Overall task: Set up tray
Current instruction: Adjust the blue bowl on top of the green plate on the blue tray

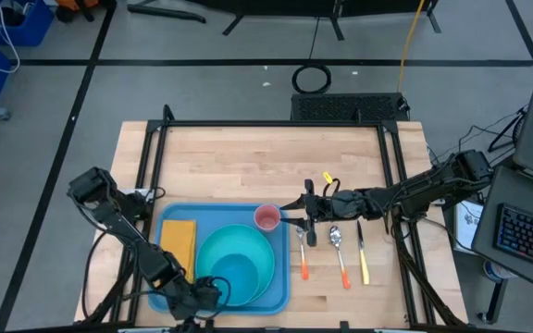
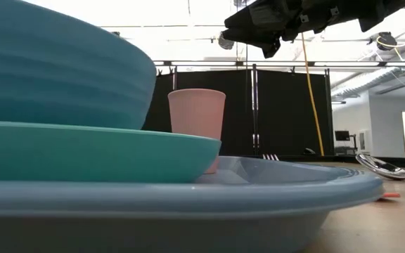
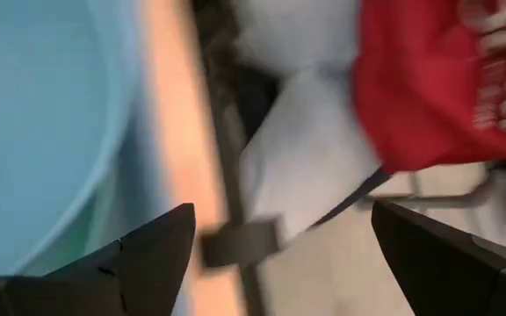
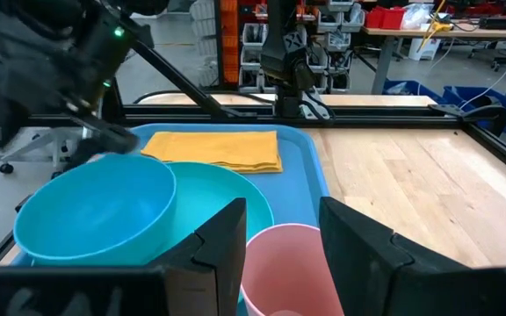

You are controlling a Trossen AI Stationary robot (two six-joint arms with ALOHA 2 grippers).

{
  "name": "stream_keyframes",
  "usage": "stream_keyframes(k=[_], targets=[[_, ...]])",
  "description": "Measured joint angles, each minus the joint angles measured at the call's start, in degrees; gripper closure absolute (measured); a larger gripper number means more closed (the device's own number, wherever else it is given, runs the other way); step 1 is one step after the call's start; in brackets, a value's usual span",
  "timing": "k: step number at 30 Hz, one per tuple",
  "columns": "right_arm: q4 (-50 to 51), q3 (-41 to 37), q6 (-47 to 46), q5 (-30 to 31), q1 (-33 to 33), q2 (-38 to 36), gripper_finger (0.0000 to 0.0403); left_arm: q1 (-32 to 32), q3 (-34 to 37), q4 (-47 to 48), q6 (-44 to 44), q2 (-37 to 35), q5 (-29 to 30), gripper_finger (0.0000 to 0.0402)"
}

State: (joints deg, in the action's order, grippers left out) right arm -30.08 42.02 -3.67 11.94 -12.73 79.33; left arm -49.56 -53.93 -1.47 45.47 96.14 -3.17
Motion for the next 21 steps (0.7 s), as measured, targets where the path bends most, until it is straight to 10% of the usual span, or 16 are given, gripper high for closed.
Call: stream_keyframes(k=[5, 11, 21], targets=[[0.1, 0.0, 0.0, 0.0, 0.0, 0.0, 0.0268, -0.9, -0.1, -10.2, -4.7, 0.0, 0.7, 0.0050], [0.1, 0.0, 0.0, 0.0, 0.0, 0.0, 0.0268, -1.4, -0.1, -1.8, -1.6, 0.4, 12.2, 0.0050], [0.3, 0.0, 0.0, 0.1, 0.0, 0.0, 0.0268, -0.5, -0.1, -1.2, -1.3, 1.0, 14.9, 0.0050]])
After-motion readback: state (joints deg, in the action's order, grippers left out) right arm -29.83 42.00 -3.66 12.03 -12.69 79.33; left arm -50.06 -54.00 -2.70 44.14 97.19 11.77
